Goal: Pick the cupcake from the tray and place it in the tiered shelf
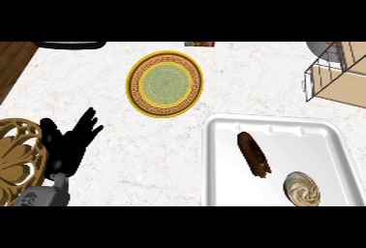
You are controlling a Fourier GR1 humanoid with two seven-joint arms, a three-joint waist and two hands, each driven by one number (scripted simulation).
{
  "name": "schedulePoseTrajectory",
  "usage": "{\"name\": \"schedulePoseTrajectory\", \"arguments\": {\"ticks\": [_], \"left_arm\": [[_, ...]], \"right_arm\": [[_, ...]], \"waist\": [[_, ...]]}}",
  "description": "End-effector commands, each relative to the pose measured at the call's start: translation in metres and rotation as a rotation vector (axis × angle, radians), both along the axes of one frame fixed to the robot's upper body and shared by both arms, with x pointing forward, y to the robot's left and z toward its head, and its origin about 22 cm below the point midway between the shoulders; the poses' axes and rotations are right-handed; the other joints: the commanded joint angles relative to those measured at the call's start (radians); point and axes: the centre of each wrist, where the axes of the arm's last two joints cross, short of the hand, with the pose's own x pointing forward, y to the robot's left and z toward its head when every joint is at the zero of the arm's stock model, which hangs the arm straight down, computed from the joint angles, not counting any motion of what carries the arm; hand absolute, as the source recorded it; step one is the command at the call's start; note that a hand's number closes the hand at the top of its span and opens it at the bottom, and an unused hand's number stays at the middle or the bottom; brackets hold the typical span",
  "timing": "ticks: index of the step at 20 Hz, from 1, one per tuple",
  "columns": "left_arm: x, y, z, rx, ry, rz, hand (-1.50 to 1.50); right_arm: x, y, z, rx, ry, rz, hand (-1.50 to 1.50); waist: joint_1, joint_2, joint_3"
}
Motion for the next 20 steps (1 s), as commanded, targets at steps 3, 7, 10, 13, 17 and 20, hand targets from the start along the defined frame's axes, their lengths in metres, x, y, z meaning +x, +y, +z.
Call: {"name": "schedulePoseTrajectory", "arguments": {"ticks": [3, 7, 10, 13, 17, 20], "left_arm": [[-0.004, 0.003, -0.004, 0.007, 0.07, 0.012, 0.0], [-0.013, 0.001, -0.014, 0.0, 0.075, 0.027, 0.0], [-0.007, -0.007, -0.011, -0.01, 0.073, 0.036, 0.0], [-0.021, 0.011, -0.021, -0.016, 0.098, 0.012, 0.0], [-0.02, 0.014, -0.018, 0.007, 0.081, 0.034, 0.0], [-0.002, 0.026, -0.009, -0.007, 0.062, 0.045, 0.0]], "right_arm": [[0.025, 0.021, -0.011, 0.017, 0.105, -0.139, -1.5], [0.028, 0.028, -0.025, 0.026, 0.138, -0.153, -1.5], [0.032, 0.027, -0.038, 0.001, 0.168, -0.172, -1.5], [0.035, 0.047, -0.056, -0.022, 0.169, -0.177, -1.5], [0.047, 0.037, -0.065, -0.06, 0.186, -0.185, -1.5], [0.06, 0.046, -0.069, -0.069, 0.184, -0.187, -1.5]], "waist": [[-0.007, 0.003, -0.004], [-0.018, 0.0, -0.004], [-0.029, -0.001, -0.004], [-0.024, 0.0, -0.005], [-0.032, -0.003, -0.003], [-0.035, 0.0, -0.003]]}}
